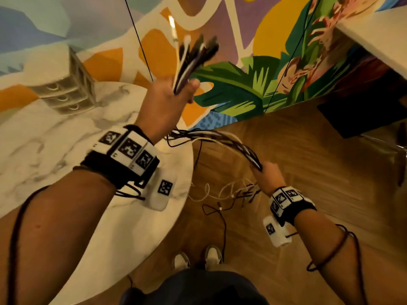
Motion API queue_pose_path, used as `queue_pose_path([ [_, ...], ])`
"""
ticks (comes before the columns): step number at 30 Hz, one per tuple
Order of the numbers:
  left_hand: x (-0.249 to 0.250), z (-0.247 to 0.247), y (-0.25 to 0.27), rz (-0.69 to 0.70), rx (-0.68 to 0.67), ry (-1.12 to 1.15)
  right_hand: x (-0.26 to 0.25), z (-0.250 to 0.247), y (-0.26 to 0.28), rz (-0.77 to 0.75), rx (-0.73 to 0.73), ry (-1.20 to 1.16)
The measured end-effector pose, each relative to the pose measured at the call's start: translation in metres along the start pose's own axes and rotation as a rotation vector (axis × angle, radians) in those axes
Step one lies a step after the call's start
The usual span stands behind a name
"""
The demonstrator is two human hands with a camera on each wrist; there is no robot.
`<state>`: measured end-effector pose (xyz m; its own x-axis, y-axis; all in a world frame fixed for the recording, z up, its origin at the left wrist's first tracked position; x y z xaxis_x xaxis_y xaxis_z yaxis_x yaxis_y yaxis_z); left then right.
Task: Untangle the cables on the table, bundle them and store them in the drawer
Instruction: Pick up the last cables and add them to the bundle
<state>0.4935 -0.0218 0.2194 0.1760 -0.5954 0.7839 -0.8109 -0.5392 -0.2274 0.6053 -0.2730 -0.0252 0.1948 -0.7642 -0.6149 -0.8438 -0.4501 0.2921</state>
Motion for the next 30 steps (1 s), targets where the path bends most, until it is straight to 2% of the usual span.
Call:
queue_pose_path([
  [3,0.009,-0.007,-0.005,0.016,0.04,0.256,0.069,0.04,-0.003,0.19,-0.188,0.251],
  [5,0.011,0.007,0.0,-0.039,0.019,0.43,0.084,0.063,0.001,0.262,-0.358,0.33],
  [7,0.01,0.034,0.01,-0.12,-0.053,0.59,0.073,0.071,0.001,0.222,-0.44,0.451],
  [8,0.009,0.048,0.016,-0.151,-0.095,0.643,0.057,0.069,-0.002,0.154,-0.401,0.492],
  [9,0.01,0.061,0.022,-0.169,-0.137,0.676,0.032,0.064,-0.002,0.046,-0.33,0.479],
  [10,0.01,0.072,0.027,-0.183,-0.172,0.697,-0.001,0.059,0.002,-0.098,-0.258,0.364],
  [12,0.008,0.091,0.037,-0.212,-0.218,0.719,-0.074,0.043,0.023,-0.36,-0.204,-0.097],
  [14,0.008,0.103,0.045,-0.243,-0.253,0.732,-0.114,0.04,0.039,-0.39,-0.336,-0.504],
  [16,0.01,0.109,0.051,-0.267,-0.294,0.755,-0.128,0.056,0.046,-0.311,-0.485,-0.674],
  [17,0.013,0.11,0.052,-0.268,-0.316,0.762,-0.129,0.062,0.046,-0.269,-0.484,-0.723],
  [20,0.017,0.1,0.049,-0.23,-0.349,0.739,-0.116,0.075,0.04,-0.152,-0.338,-0.711],
  [24,0.017,0.075,0.037,-0.191,-0.318,0.76,-0.106,0.087,0.045,-0.113,-0.29,-0.635],
  [27,0.011,0.062,0.04,-0.199,-0.3,0.756,-0.111,0.094,0.044,-0.123,-0.331,-0.54],
  [30,-0.004,0.051,0.044,-0.242,-0.229,0.71,-0.121,0.105,0.046,-0.117,-0.433,-0.361],
])
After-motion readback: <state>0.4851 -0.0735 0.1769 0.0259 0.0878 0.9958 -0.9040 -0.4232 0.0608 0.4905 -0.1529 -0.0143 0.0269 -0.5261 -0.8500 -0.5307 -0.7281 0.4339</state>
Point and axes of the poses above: each hand's wrist, its own y-axis away from the middle knuckle, its own z-axis out of the palm, x = y × z, the point moved 10 cm from there along -y, towards the middle knuckle, and after that the axes turned 4 degrees about -y, right-handed, at the moved point
